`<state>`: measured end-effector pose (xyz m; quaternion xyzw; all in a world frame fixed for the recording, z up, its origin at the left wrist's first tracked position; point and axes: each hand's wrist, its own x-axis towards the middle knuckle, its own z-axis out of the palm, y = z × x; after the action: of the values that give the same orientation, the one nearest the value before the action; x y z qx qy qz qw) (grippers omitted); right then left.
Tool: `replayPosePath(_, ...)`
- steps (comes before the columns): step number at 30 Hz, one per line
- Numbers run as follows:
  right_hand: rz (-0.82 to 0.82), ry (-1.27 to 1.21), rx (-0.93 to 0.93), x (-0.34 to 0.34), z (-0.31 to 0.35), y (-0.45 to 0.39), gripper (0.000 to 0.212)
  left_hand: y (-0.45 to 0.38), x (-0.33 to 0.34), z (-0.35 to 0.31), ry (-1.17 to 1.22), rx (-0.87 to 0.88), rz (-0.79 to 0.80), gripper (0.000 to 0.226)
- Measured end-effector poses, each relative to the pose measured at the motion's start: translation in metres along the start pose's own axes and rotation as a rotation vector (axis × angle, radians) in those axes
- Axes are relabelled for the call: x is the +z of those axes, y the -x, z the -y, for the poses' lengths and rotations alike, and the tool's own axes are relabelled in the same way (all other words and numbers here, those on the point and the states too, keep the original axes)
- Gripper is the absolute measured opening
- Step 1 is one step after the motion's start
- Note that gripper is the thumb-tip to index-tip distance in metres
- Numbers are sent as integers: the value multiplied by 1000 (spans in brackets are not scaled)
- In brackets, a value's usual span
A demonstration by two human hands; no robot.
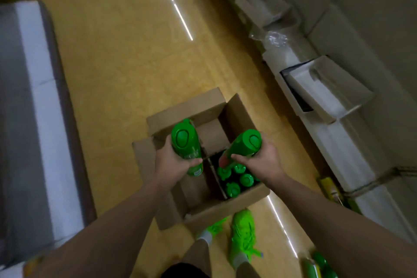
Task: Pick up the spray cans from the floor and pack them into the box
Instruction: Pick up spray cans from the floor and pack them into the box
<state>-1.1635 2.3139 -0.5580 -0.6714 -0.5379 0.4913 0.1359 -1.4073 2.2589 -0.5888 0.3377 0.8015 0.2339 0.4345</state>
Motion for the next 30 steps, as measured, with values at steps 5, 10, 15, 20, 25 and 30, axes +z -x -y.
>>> replayPosePath(5, 25, 31, -26, 45, -15, -33, 68, -1, 24, 61, 146, -119, -58, 99)
replayPosePath(10, 75, 74, -37, 81, -44, -64, 69, -13, 54, 122, 173, -193, -46, 85)
replayPosePath(15, 83, 210, -121, 108, -74, -82, 85, -22, 82, 159, 210, -232, -72, 83)
replayPosePath(20, 97, 349, -121, 133, -102, -99, 79, -23, 108, 187, 181, -207, -62, 81)
replayPosePath(25, 143, 401, -90, 149, -126, -108, 70, -15, 123, 197, 48, -163, -18, 84)
replayPosePath(30, 124, 419, -51, 155, -139, -115, 62, -6, 142, 203, -50, -110, 82, 86)
